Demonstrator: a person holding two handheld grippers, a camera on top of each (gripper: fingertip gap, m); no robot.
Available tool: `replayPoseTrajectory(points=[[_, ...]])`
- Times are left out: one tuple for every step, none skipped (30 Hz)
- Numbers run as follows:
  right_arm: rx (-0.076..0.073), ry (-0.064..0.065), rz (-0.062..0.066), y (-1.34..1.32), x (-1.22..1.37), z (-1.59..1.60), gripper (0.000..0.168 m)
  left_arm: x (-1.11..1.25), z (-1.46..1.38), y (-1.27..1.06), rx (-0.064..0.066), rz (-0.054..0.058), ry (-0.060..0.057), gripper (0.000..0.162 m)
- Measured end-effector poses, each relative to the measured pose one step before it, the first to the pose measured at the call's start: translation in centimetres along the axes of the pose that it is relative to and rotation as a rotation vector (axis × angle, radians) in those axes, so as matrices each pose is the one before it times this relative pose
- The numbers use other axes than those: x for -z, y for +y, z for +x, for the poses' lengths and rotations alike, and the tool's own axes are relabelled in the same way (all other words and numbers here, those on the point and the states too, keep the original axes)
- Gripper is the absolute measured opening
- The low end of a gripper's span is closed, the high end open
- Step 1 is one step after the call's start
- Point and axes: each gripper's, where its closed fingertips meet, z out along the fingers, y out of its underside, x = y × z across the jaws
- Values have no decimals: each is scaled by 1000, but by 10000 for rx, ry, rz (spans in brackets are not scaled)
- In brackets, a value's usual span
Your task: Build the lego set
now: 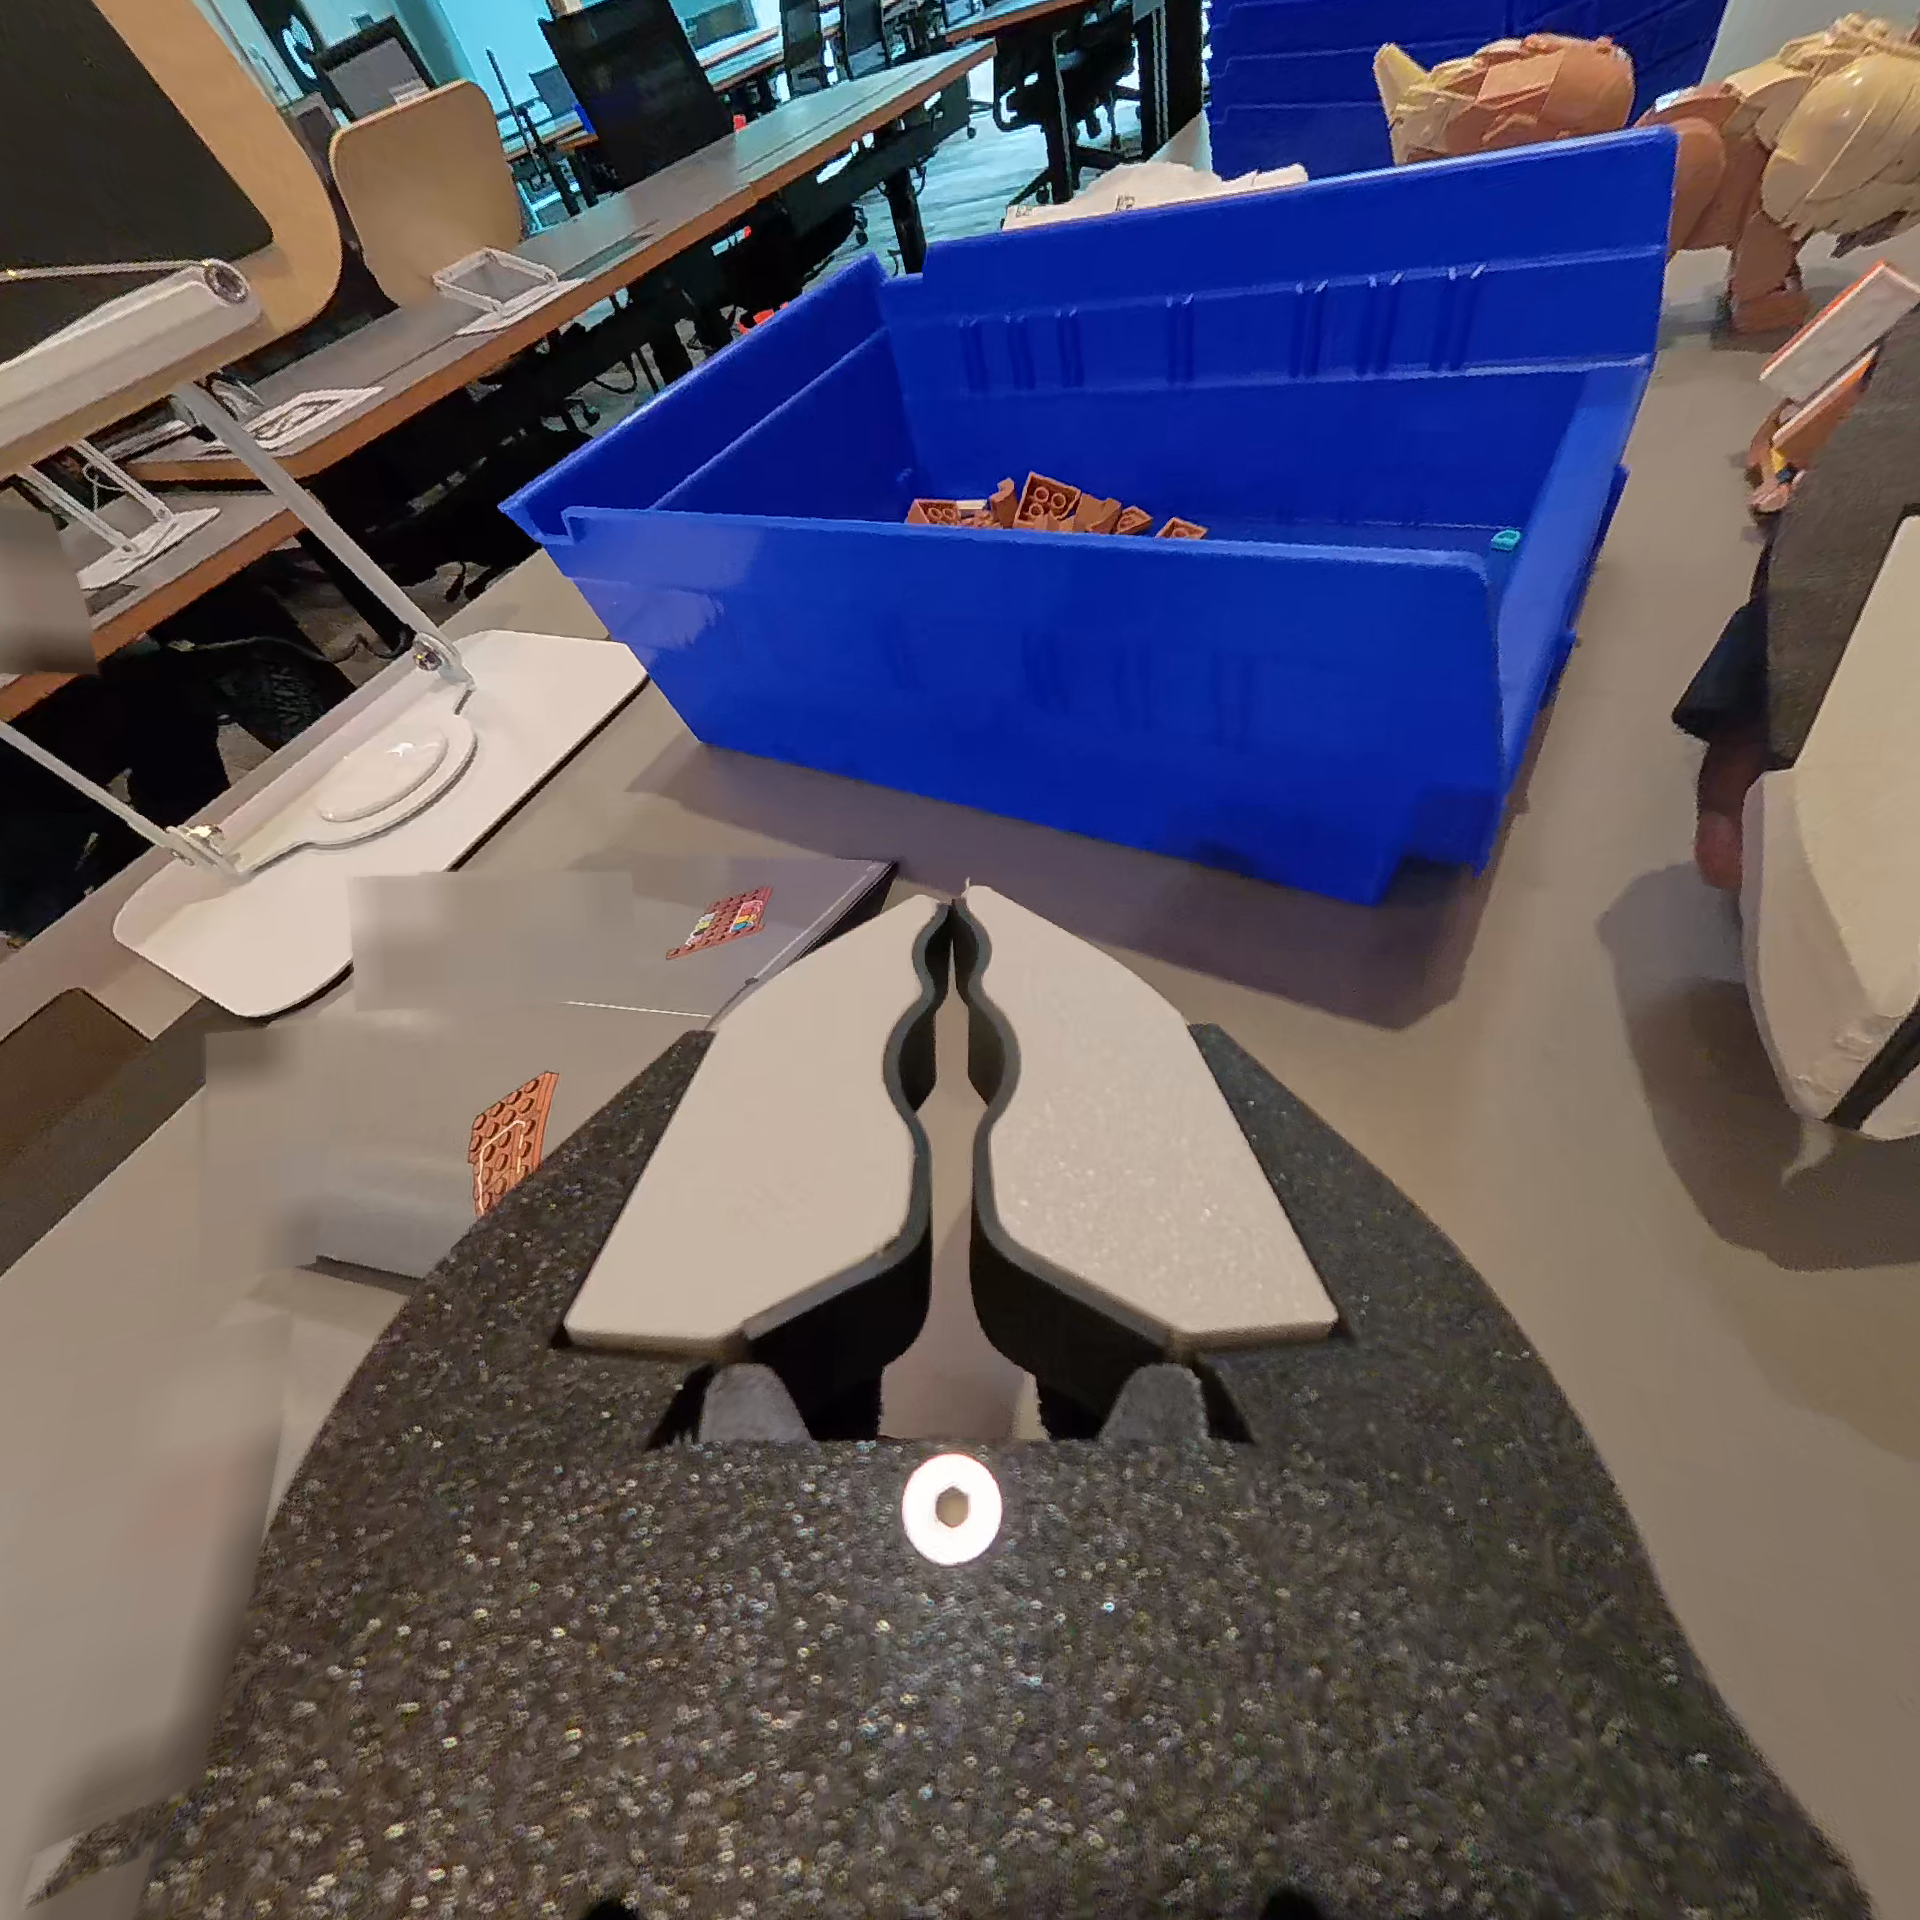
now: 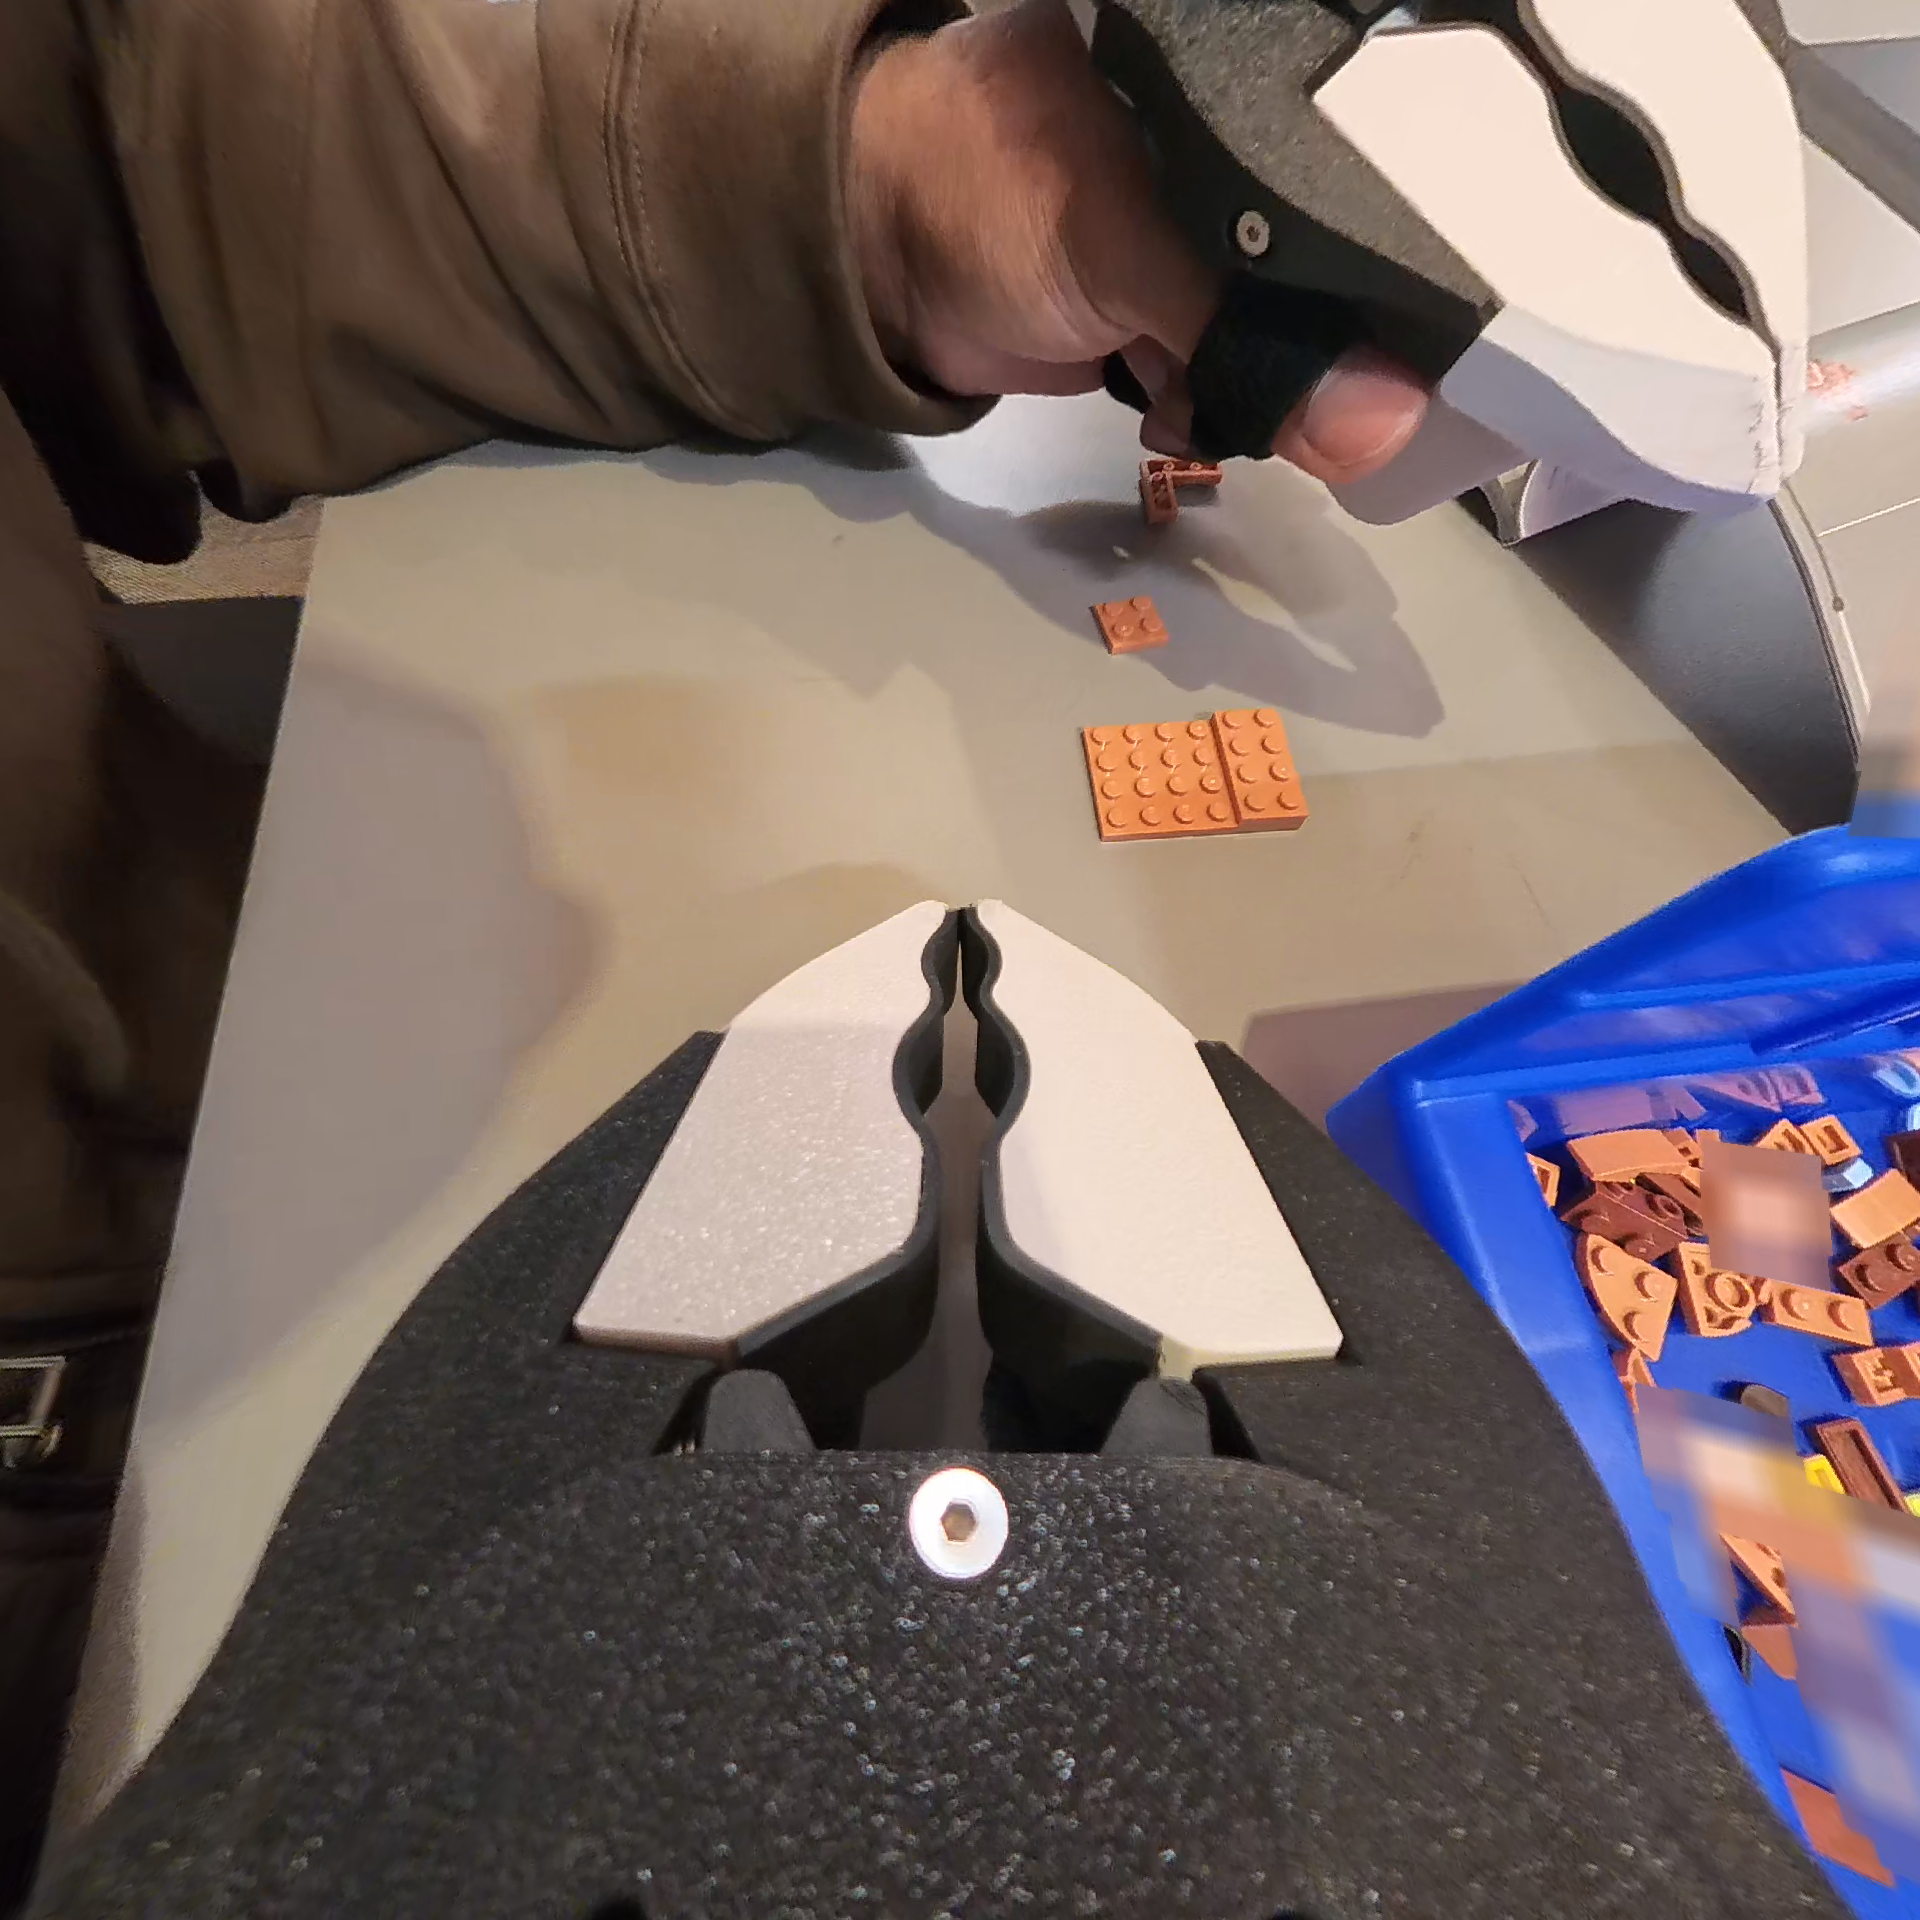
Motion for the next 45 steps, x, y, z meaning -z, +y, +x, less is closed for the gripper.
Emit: replayPoseTrajectory(points=[[-21, -6, 14, -16, 12, 13, 0, -19, 75, -2, -50, 4, 14, 0], [-17, 0, 20, -18, 16, 21, 0, -23, 90, -28, -44, 28, 24, 0], [-15, 4, 21, -20, 14, 19, 0, -14, 51, -13, -33, 23, 10, 0], [-14, 2, 15, -18, 9, 19, 0, -6, 60, -18, -21, 23, 18, 0], [-14, -3, 7, -4, 2, 15, 0, 5, 55, -43, -22, 53, 24, 0], [-13, -7, 3, -6, -6, 3, 0, 18, 21, -52, -22, 64, -6, 0], [-12, -3, 7, -8, 15, 14, 0, 10, 4, -39, -12, 52, -15, 0], [-8, 2, 8, -9, -4, 6, 0, 10, 15, -35, -20, 38, -2, 0], [-5, 0, 3, -1, 2, 16, 0, 17, -33, -18, -26, 22, -41, 0], [-4, -2, 0, 1, 0, -5, 0, 10, -30, -7, -46, 14, -42, 0], [-6, 0, 3, -1, 2, 16, 0, 18, -34, 3, -47, 9, -39, 0], [-9, 3, 8, -8, -2, 17, 0, 19, -38, -1, -43, 15, -38, 0], [-7, 0, 4, -12, 5, 4, 0, 23, -34, -28, -37, 32, -34, 0], [-4, -4, -2, 7, -10, 5, 0, 25, -37, -45, -37, 42, -29, 0], [-1, -4, -2, -3, -7, -3, 0, 32, -33, -41, -44, 43, -39, 0], [-1, -2, 0, 0, 0, -3, 0, 33, -32, -41, -40, 35, -33, 0], [-1, -1, 1, 0, 1, 7, 0, 24, -24, -14, -21, 12, -24, 0], [-1, -1, 1, -7, -9, 1, 0, 14, -36, 5, -13, 7, -26, 0], [-3, 1, -1, -3, -5, 12, 0, 22, -38, 15, -11, 2, -22, 0], [-7, 1, 0, -4, -6, 9, 0, 13, -46, 27, -6, 0, -29, 0], [-11, 0, 1, -9, -13, 16, 0, 7, -62, 35, 3, -1, -26, 0], [-11, 4, 3, -6, -6, 19, 0, 15, -39, 35, 13, -1, -18, 0], [-6, 9, 7, -6, -1, 28, 0, 15, -63, 27, 14, 4, -18, 0], [2, 11, 12, -14, 13, 11, 0, 15, -68, 12, 17, 9, -21, 0], [7, 14, 17, -16, 16, 6, 0, 28, -79, 4, 18, 11, -26, 0], [8, 17, 26, -32, 23, 9, 0, 31, -78, -20, 18, 22, -27, 0], [7, 20, 29, -26, 18, 21, 0, 35, -81, -31, 28, 27, -26, 0], [8, 17, 30, -36, 22, 17, 0, 14, -91, -11, 39, 17, -30, 0], [14, 17, 29, -31, 29, 10, 0, 16, -65, -3, 37, 15, -21, 0], [24, 23, 25, -34, 19, 8, 0, 10, -52, -18, 30, 14, -17, 0], [39, 25, 20, -24, 11, -7, 0, 7, -26, -16, 18, 14, -9, 0], [50, 26, 14, -23, 3, -15, 0, 13, -19, -37, 3, 11, -8, 0], [52, 28, 13, -28, -6, -18, 0, 10, 1, -38, -15, 8, -17, 0], [47, 30, 18, -30, 1, -13, 0, 14, -9, -45, -23, 6, -18, 0], [36, 32, 26, -44, 7, 12, 1, 6, 15, -64, -22, 7, -11, 0], [23, 30, 41, -55, 30, 13, 2, 15, 17, -67, -20, 14, -8, 0], [10, 25, 70, -91, 51, 19, 2, 17, 19, -69, -11, 17, -5, 0], [-17, 39, 105, -124, 89, 56, 3, 0, 49, -66, -1, 19, 9, 0], [-48, 41, 129, -168, 129, 90, 4, -8, 51, -66, -4, 19, 16, 0], [-78, 38, 128, -156, 152, 90, 6, -9, 53, -54, -5, 17, 15, 0], [-105, 34, 123, -176, 176, 107, 8, -16, 69, -47, -1, 16, 18, 0], [-162, 18, 137, -205, 197, 62, 11, -31, 57, -37, 9, 17, 15, 0], [-246, -45, 166, -280, 232, -46, 14, -24, 68, -53, 13, 22, 19, 0], [-244, -86, 210, -381, 275, -143, 16, -26, 70, -68, 18, 27, 20, 0], [-142, -20, 213, -420, 326, -93, 18, -21, 70, -70, 13, 26, 13, 0]])
